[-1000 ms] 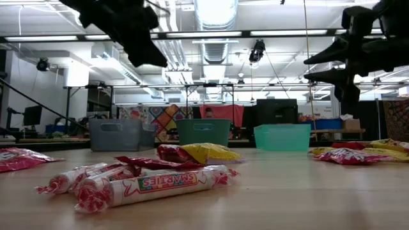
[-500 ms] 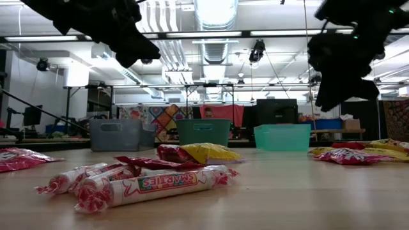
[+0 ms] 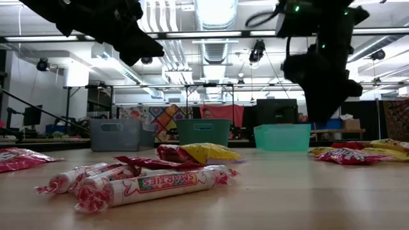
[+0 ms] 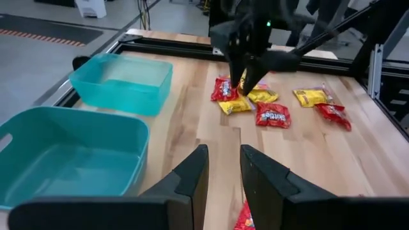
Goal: Sort candy
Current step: Put the yellow candy on the light green bin
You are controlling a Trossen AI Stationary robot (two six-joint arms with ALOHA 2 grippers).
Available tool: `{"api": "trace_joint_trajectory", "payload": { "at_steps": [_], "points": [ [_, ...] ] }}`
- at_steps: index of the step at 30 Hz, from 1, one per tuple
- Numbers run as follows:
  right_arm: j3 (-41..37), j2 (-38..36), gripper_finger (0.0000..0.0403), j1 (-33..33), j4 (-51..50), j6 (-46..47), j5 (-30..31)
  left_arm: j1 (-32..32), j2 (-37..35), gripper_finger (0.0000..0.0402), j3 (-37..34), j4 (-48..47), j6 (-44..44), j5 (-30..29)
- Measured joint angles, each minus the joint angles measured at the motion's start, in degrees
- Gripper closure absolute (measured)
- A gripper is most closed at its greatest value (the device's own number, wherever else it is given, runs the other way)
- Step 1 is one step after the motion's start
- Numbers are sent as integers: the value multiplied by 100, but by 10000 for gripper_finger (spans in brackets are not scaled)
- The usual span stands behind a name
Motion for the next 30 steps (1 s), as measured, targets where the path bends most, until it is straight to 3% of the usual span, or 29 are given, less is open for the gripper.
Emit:
{"api": "trace_joint_trajectory", "payload": {
  "at_steps": [7, 18, 24, 30],
  "points": [
    [412, 855, 212, 79, -293, -1, -3, 4, 0, 327, 0, 9, 106, 0],
    [757, 1813, 240, 120, -409, -10, 9, 4, 1, 327, 0, 46, 143, 0],
    [778, 2023, 274, 122, -376, -26, 7, 4, 2, 327, 0, 46, 144, 0],
    [756, 1962, 346, 120, -284, -27, 7, 4, 4, 327, 0, 47, 143, 1]
  ]
}}
